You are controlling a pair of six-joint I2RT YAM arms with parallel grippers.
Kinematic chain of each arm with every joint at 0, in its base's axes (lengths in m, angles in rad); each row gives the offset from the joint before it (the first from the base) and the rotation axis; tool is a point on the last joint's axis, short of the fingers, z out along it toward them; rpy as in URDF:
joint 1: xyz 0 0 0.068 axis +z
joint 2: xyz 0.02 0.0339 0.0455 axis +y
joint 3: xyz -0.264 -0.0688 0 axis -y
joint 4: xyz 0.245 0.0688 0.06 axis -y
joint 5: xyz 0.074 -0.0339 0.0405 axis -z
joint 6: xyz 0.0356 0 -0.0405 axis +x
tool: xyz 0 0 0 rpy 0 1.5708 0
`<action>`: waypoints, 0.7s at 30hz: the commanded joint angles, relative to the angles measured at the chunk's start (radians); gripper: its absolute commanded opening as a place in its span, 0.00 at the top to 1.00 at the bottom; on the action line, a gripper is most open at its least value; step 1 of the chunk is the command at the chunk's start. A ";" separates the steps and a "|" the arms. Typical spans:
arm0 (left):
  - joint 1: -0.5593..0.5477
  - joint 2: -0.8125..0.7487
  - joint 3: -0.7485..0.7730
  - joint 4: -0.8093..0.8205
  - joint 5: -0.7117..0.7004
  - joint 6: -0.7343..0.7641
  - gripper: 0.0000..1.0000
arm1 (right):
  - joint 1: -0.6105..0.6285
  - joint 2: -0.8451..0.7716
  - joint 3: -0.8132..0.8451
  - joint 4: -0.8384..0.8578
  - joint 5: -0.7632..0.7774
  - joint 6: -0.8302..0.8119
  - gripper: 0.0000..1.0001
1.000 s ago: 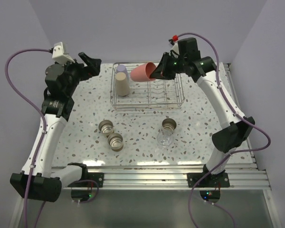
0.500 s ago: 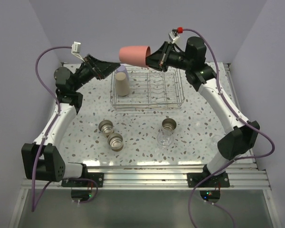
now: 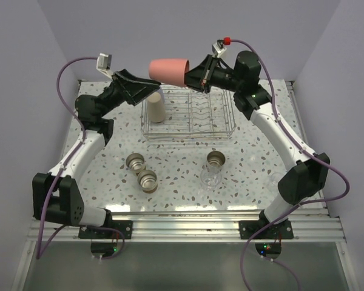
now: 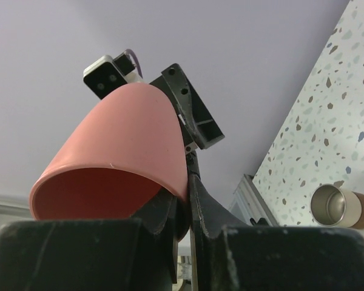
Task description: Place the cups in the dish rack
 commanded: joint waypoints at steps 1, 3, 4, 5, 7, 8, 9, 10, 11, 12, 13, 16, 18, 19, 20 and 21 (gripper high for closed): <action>-0.043 0.014 0.023 0.047 -0.012 0.001 0.03 | 0.031 -0.038 0.013 0.068 -0.016 0.012 1.00; -0.058 0.015 0.025 0.061 -0.034 0.003 0.03 | 0.045 -0.036 0.007 0.066 -0.015 0.007 1.00; -0.062 0.015 0.024 0.070 -0.040 -0.002 0.03 | 0.048 -0.038 0.003 0.062 -0.016 0.002 1.00; -0.062 0.015 0.025 0.078 -0.049 -0.008 0.03 | 0.051 -0.039 -0.002 0.062 -0.013 0.002 1.00; -0.062 0.014 0.027 0.104 -0.052 -0.025 0.03 | 0.057 -0.045 -0.020 0.060 -0.010 -0.007 1.00; -0.062 0.012 0.028 0.110 -0.055 -0.030 0.03 | 0.059 -0.047 -0.027 0.059 -0.010 -0.010 1.00; -0.060 0.011 0.028 0.119 -0.059 -0.036 0.03 | 0.060 -0.050 -0.039 0.057 -0.012 -0.011 1.00; -0.060 0.011 0.030 0.124 -0.060 -0.040 0.03 | 0.062 -0.055 -0.043 0.057 -0.012 -0.013 1.00; -0.059 0.009 0.028 0.132 -0.065 -0.045 0.03 | 0.062 -0.058 -0.048 0.057 -0.012 -0.014 1.00; -0.055 0.011 0.027 0.145 -0.066 -0.060 0.04 | 0.063 -0.059 -0.057 0.053 -0.012 -0.022 1.00; -0.052 0.012 0.024 0.156 -0.066 -0.071 0.03 | 0.063 -0.064 -0.062 0.049 -0.012 -0.027 1.00; -0.037 0.011 0.005 0.198 -0.068 -0.106 0.05 | 0.063 -0.076 -0.083 0.040 -0.007 -0.042 1.00; -0.032 0.006 -0.001 0.201 -0.063 -0.109 0.07 | 0.063 -0.079 -0.102 0.040 0.000 -0.047 1.00; -0.031 0.005 -0.007 0.199 -0.063 -0.108 0.07 | 0.063 -0.079 -0.105 0.040 0.000 -0.047 1.00; -0.031 -0.002 -0.010 0.199 -0.068 -0.108 0.10 | 0.062 -0.081 -0.109 0.040 -0.003 -0.047 1.00; -0.029 -0.003 -0.013 0.198 -0.068 -0.106 0.12 | 0.062 -0.079 -0.111 0.039 -0.003 -0.047 1.00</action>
